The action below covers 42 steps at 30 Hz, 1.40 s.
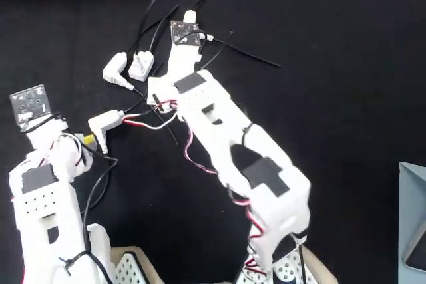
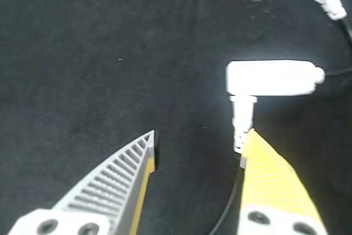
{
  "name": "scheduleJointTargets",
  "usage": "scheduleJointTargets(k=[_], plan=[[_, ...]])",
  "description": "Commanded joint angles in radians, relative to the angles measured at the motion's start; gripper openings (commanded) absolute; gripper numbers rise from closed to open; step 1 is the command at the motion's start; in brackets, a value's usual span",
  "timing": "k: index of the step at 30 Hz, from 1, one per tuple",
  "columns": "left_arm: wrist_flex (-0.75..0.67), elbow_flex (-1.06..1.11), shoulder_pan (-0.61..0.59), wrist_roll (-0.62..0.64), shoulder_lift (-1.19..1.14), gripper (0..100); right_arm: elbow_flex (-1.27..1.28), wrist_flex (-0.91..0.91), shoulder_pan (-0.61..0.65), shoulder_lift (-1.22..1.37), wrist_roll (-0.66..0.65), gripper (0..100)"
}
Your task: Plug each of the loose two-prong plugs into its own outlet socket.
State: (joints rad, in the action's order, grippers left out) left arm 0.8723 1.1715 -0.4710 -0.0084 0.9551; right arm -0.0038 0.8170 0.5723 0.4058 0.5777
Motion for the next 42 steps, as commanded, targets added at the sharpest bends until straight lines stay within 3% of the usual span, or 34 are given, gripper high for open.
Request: scheduleJointTargets(k=[1, 21, 28, 36, 42], plan=[[-0.018, -0.008, -0.051, 0.005, 0.017, 25, -0.117, -0.012, 0.015, 0.048, 0.023, 19.8], [-0.018, 0.007, -0.05, 0.0, 0.017, 25, -0.188, -0.014, 0.015, 0.171, 0.043, 19.5], [-0.018, 0.008, -0.05, 0.0, 0.017, 25, -0.188, -0.044, 0.009, 0.171, 0.023, 4.9], [-0.018, 0.008, -0.048, 0.0, 0.017, 25, -0.18, -0.037, 0.009, 0.168, -0.003, 2.3], [-0.018, 0.008, -0.048, 0.0, 0.017, 25, -0.199, 0.023, 0.009, 0.163, 0.002, 15.0]])
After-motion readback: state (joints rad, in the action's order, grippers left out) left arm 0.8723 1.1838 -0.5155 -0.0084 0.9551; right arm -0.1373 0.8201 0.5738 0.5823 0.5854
